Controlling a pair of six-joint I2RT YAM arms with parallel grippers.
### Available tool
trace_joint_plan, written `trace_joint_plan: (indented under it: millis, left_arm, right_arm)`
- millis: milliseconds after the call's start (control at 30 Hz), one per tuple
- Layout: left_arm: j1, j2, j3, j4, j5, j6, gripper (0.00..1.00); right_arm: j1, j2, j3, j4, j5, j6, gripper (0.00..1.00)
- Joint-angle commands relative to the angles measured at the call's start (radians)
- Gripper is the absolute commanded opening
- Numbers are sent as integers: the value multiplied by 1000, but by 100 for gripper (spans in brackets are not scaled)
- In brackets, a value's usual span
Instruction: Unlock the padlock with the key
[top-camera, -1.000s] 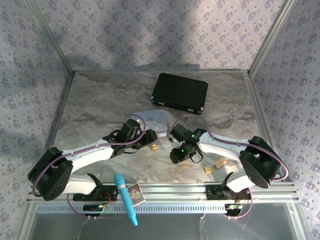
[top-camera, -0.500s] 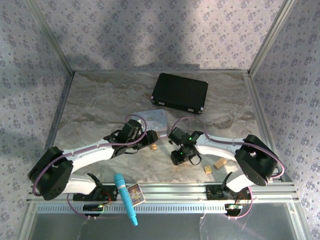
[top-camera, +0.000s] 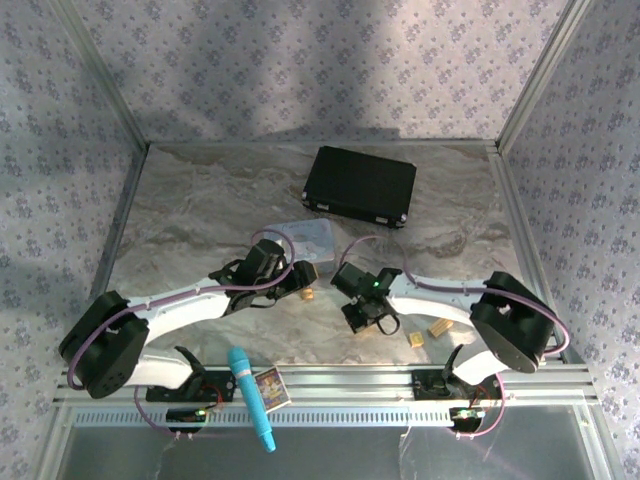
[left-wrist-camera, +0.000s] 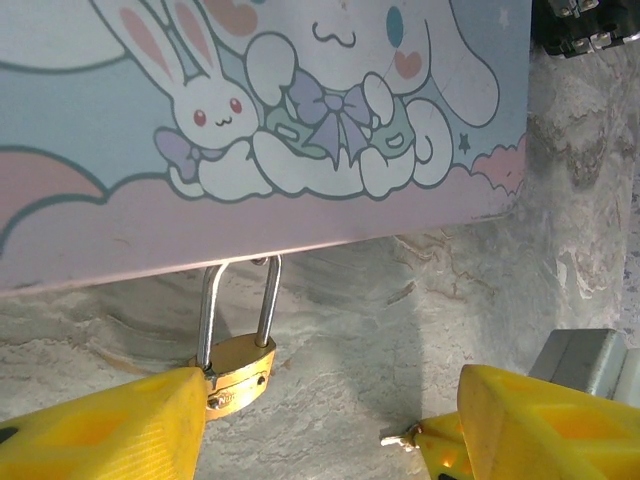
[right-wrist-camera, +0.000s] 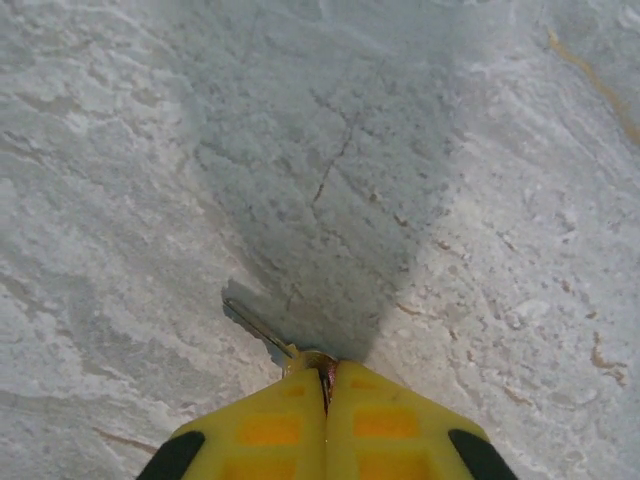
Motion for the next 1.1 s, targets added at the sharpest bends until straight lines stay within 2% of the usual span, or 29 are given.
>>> trace_joint_plan:
  millis: [0, 200, 367, 433, 600, 767, 933, 1000, 1067]
  left_arm:
    - [-10, 0, 29, 0, -5, 15, 67]
    - [-36, -9, 18, 97, -10, 16, 66]
    - [-66, 3, -27, 301, -20, -66, 61]
    - [-86, 3, -65, 403, -68, -135, 60]
    - [-182, 9, -146, 585, -272, -308, 56]
    - [-247, 12, -154, 634, -369, -330, 54]
    - [-262, 32, -133, 632, -365, -328, 54]
    - [-264, 40, -129, 631, -363, -331, 51]
    - [-266, 42, -129, 628, -367, -337, 42]
  right_arm:
    - [-23, -20, -61, 12, -124, 5, 0]
    - [-121, -146, -88, 51, -244, -9, 0]
    - [-186, -228, -79, 63, -320, 2, 0]
    - [-205, -254, -73, 83, -349, 22, 0]
    - [-250, -297, -50, 153, -410, 104, 0]
    - [-288, -299, -48, 256, -466, 184, 0]
    - [-289, -282, -32, 305, -477, 229, 0]
    - [-296, -275, -39, 343, -495, 253, 0]
    - [-295, -268, -34, 350, -493, 259, 0]
